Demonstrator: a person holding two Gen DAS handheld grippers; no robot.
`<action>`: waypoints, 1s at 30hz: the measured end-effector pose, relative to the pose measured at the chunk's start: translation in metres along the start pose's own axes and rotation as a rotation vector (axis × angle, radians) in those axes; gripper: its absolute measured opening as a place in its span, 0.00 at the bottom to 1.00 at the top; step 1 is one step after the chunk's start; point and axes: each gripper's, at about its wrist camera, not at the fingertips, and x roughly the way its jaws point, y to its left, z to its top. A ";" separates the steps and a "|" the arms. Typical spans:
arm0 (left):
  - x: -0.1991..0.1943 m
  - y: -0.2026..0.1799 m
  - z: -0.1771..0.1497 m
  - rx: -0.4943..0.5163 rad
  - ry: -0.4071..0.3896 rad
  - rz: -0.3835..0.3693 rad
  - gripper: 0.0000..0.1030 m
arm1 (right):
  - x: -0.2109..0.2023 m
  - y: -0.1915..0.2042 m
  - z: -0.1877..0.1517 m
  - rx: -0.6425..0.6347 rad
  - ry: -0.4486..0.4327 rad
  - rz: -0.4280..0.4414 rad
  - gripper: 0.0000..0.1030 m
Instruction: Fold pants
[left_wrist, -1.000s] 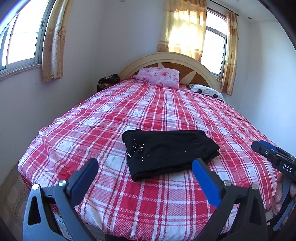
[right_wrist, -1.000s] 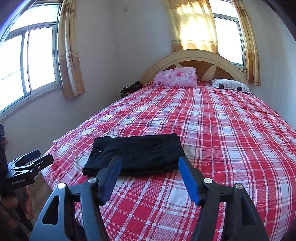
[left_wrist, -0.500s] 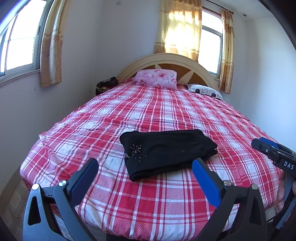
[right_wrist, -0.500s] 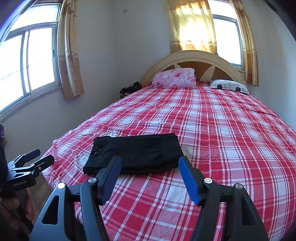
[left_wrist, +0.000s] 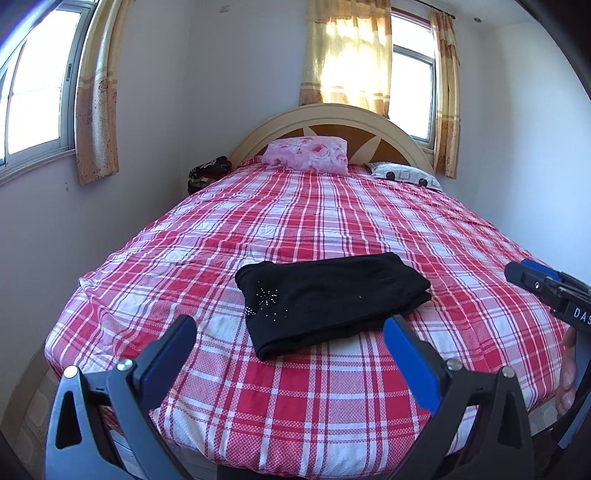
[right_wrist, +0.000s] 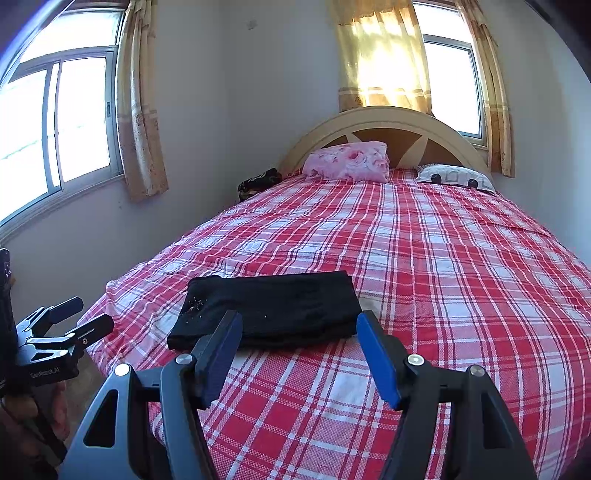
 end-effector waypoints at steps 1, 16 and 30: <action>-0.001 -0.002 0.001 0.007 -0.005 0.001 1.00 | -0.001 0.000 0.000 0.001 -0.003 -0.001 0.64; -0.018 -0.003 0.010 0.000 -0.056 0.002 1.00 | -0.018 0.000 0.004 -0.004 -0.045 -0.007 0.65; -0.020 0.005 0.012 -0.034 -0.063 0.023 1.00 | -0.027 0.007 0.005 -0.027 -0.065 -0.007 0.65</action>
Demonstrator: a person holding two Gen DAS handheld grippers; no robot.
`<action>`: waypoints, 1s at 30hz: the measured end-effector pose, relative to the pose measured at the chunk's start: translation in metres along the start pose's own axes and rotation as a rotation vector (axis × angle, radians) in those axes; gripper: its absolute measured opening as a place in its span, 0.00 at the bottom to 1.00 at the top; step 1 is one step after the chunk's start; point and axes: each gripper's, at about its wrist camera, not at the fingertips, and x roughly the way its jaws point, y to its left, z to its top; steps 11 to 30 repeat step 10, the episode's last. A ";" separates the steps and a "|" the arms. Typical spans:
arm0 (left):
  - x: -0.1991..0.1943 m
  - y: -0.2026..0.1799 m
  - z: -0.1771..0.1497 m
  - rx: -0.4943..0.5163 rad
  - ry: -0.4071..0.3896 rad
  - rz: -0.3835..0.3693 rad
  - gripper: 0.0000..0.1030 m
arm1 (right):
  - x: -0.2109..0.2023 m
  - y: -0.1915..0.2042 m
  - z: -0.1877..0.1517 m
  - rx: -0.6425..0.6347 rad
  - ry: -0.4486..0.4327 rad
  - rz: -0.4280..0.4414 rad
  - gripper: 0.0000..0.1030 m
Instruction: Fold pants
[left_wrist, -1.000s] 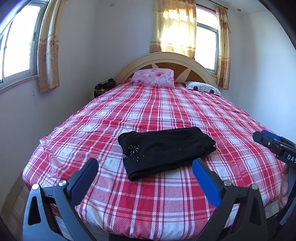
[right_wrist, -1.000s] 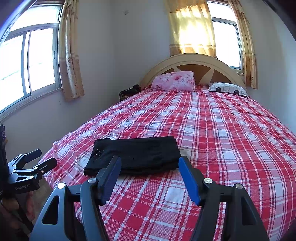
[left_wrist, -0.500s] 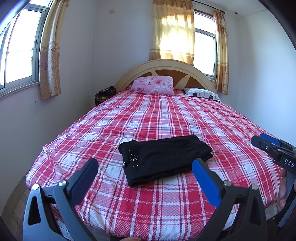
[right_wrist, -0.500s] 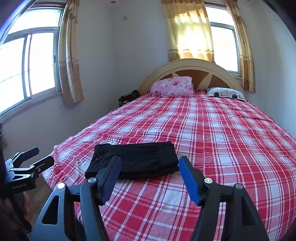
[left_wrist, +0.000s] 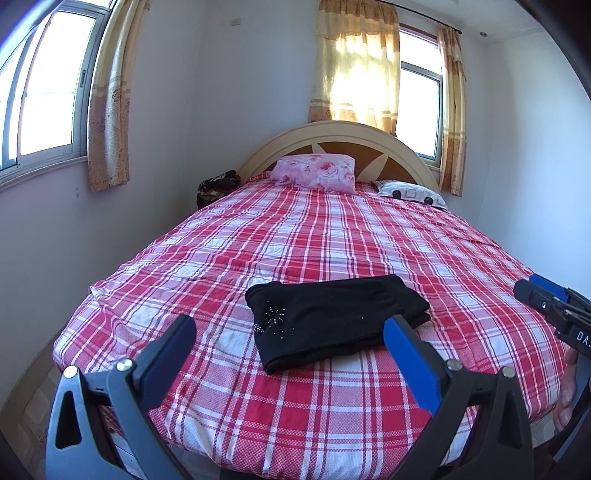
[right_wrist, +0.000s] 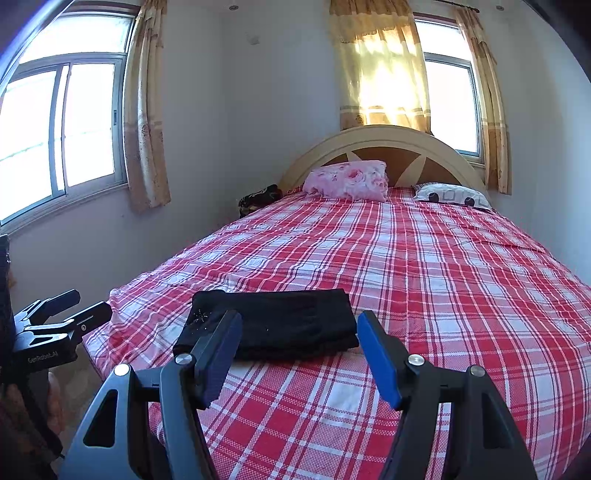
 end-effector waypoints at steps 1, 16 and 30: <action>0.000 0.000 -0.001 0.002 -0.002 0.004 1.00 | 0.000 0.000 0.000 0.000 0.001 0.000 0.65; -0.002 -0.003 -0.002 0.027 -0.024 0.012 1.00 | 0.004 0.002 -0.005 -0.006 0.018 0.001 0.65; -0.002 -0.003 -0.002 0.027 -0.024 0.012 1.00 | 0.004 0.002 -0.005 -0.006 0.018 0.001 0.65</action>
